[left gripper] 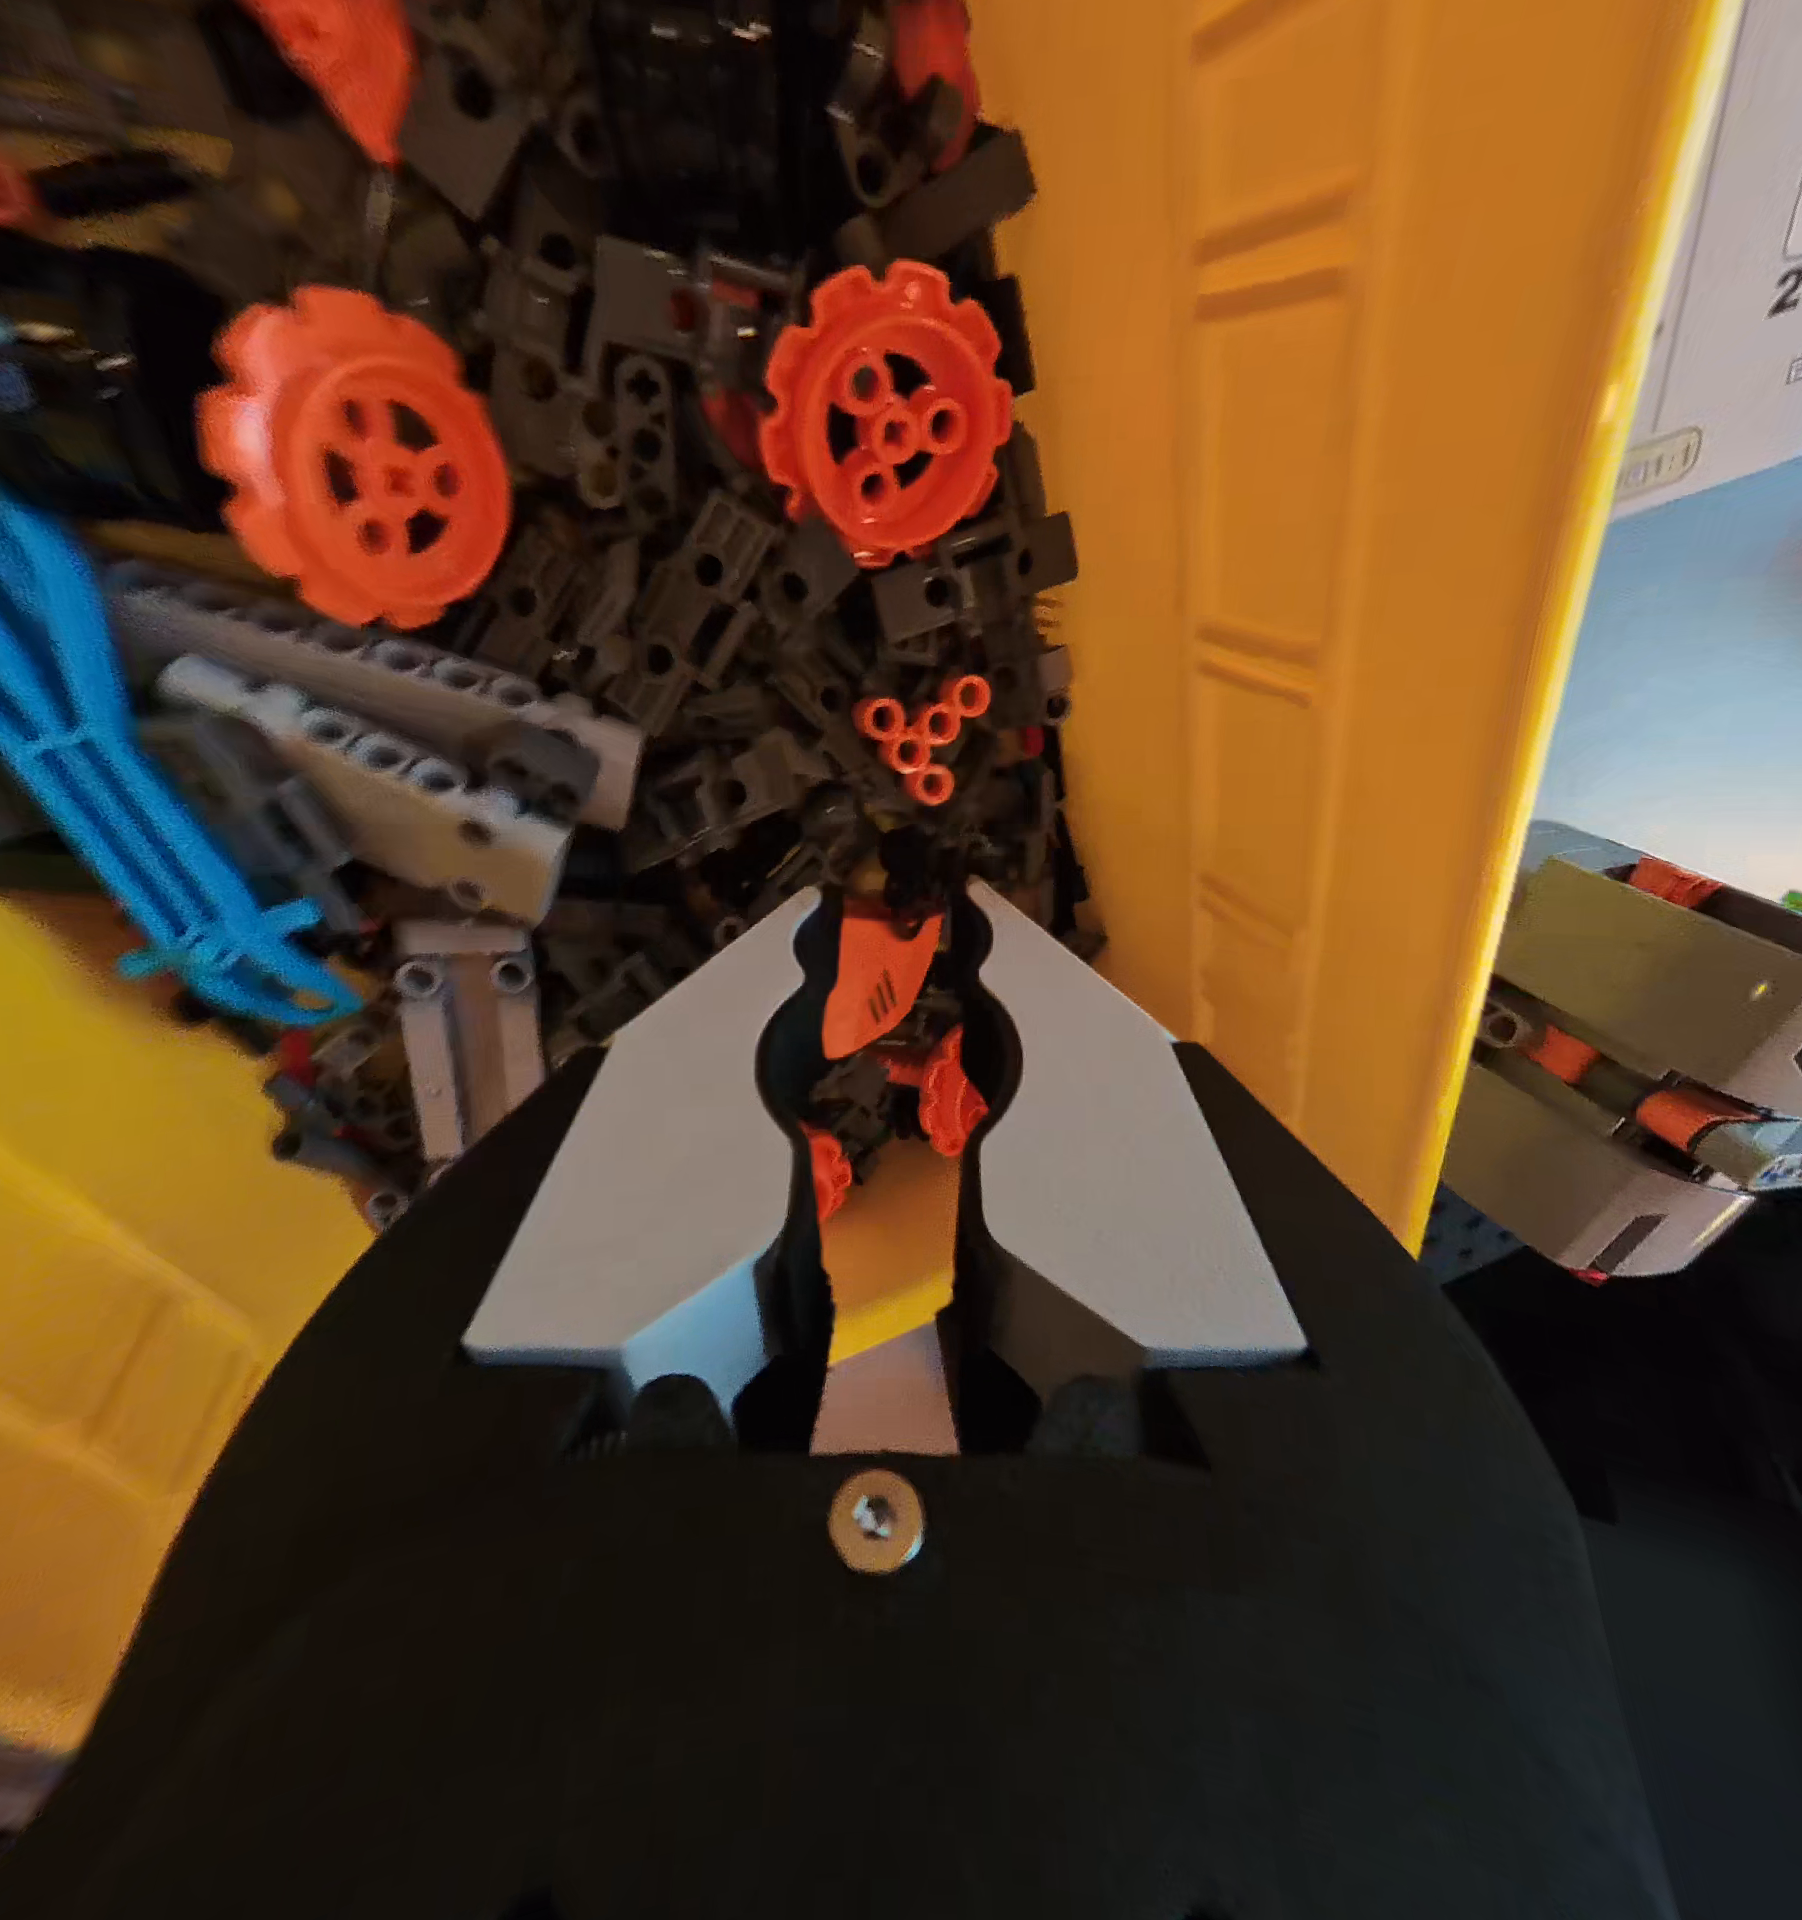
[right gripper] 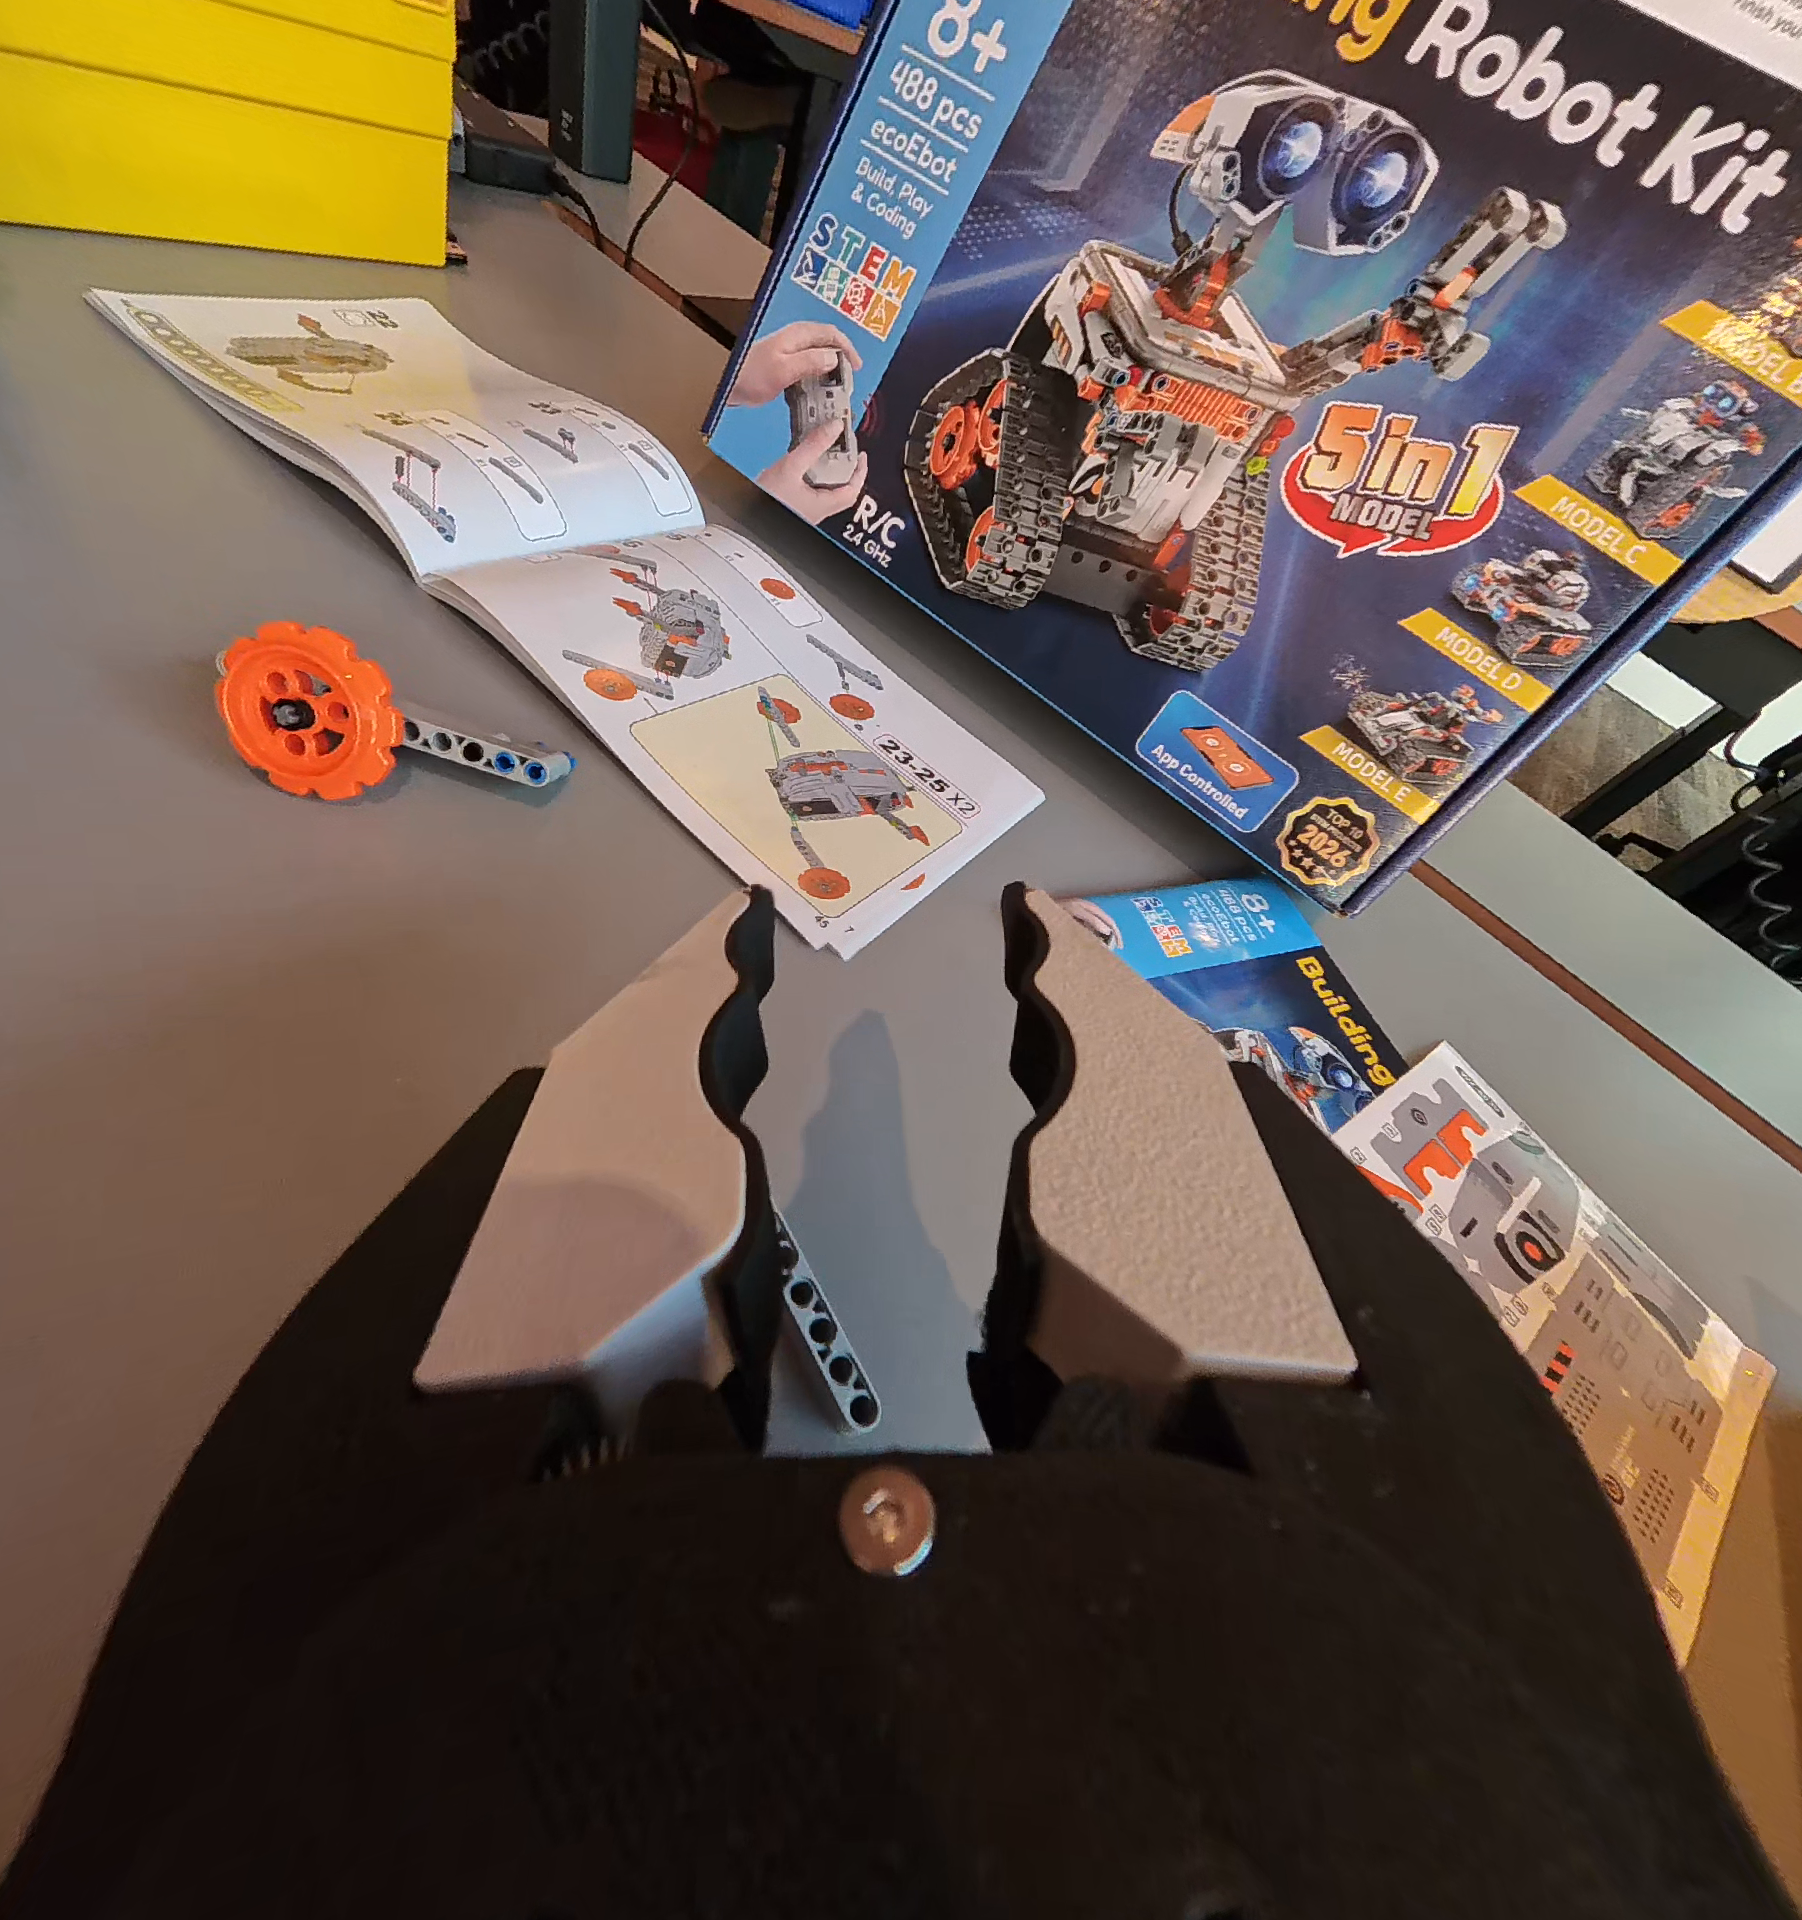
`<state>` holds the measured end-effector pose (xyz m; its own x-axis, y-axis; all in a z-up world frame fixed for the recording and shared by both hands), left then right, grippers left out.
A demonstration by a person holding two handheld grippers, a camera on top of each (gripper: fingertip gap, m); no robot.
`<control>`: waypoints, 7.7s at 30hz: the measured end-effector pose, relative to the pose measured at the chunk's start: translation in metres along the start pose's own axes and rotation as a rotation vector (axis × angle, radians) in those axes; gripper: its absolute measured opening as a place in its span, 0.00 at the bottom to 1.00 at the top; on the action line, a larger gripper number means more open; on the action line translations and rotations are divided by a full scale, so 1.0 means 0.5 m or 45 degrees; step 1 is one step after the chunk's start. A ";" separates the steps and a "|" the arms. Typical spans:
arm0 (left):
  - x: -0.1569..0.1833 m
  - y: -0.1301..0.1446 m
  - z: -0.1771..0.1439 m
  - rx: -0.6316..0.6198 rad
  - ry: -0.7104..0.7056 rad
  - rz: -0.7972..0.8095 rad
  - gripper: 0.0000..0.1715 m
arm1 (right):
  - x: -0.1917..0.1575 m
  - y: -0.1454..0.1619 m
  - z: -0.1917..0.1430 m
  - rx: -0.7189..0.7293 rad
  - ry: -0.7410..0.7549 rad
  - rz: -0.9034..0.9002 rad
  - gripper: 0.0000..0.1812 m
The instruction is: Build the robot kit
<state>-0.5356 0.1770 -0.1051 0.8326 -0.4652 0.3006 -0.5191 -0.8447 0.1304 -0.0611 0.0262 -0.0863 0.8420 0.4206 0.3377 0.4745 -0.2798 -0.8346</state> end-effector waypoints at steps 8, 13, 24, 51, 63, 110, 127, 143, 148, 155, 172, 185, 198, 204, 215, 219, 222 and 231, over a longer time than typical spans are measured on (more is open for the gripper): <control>-0.113 0.101 -0.026 -0.044 -0.152 -0.468 0.40 | -0.012 0.000 0.005 -0.026 -0.012 -0.058 0.24; -0.116 0.106 0.023 -0.214 -0.104 -0.506 0.54 | -0.019 0.004 0.010 -0.044 -0.030 -0.077 0.24; -0.006 0.033 0.007 -0.074 0.087 -0.141 0.35 | -0.028 0.006 0.015 -0.069 -0.044 -0.118 0.24; -0.045 0.101 0.019 -0.224 -0.057 -0.356 0.59 | -0.087 0.011 0.019 -0.145 -0.140 -0.346 0.24; -0.167 0.117 0.000 -0.247 -0.444 -0.499 0.16 | -0.095 0.011 0.018 -0.154 -0.134 -0.395 0.24; -0.188 0.175 0.015 -0.219 -0.700 -0.301 0.05 | -0.150 -0.004 -0.008 -0.122 -0.188 -0.595 0.24; 0.400 0.239 -0.138 0.734 0.400 0.501 0.05 | -0.153 -0.029 -0.029 -0.033 -0.205 -0.547 0.25; 0.717 0.126 0.193 -0.091 0.865 0.693 0.05 | -0.316 -0.114 -0.151 0.493 -0.514 -0.849 0.19; 0.712 0.130 0.212 -0.165 0.833 0.736 0.05 | -0.352 -0.090 -0.129 0.403 -0.596 -0.978 0.18; 0.707 0.128 0.222 -0.208 0.858 0.723 0.05 | -0.373 -0.079 -0.108 0.366 -0.480 -1.185 0.06; 0.616 0.161 0.065 0.553 0.519 0.772 0.19 | -0.332 -0.044 -0.030 -0.410 -1.168 -0.305 0.05; 0.503 0.242 0.026 0.643 0.540 0.589 0.18 | -0.339 -0.030 0.044 -0.621 -1.198 -0.434 0.04; 0.462 0.247 0.003 0.705 0.553 0.535 0.18 | -0.314 -0.022 0.022 -0.200 -1.006 -0.436 0.13; 0.457 0.248 0.002 0.717 0.551 0.534 0.18 | -0.325 -0.022 0.026 -0.242 -1.061 -0.407 0.03; 0.450 0.252 -0.004 0.728 0.592 0.524 0.18 | -0.306 -0.097 0.009 0.090 -0.692 -0.690 0.03; 0.452 0.252 -0.010 0.736 0.592 0.528 0.17 | -0.301 -0.094 0.009 0.090 -0.612 -0.775 0.03; 0.455 0.253 -0.011 0.734 0.592 0.533 0.17 | -0.302 -0.093 0.009 0.091 -0.628 -0.767 0.03; 0.461 0.252 -0.002 0.702 0.593 0.536 0.17 | -0.300 -0.094 0.006 0.099 -0.635 -0.759 0.03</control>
<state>-0.4092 -0.0364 -0.0184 0.3620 -0.7165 0.5963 -0.4995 -0.6893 -0.5249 -0.2105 -0.0215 -0.0992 0.2270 0.8245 0.5184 0.7757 0.1688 -0.6081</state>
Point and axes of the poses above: each gripper's, where its closed fingertips meet, z out along the fingers, y out of its underside, x = y × z across the jaws, the point moved 3 cm from there along -z, back along the fingers, and after that the axes turned 9 degrees about -x, right-handed, at the moved point
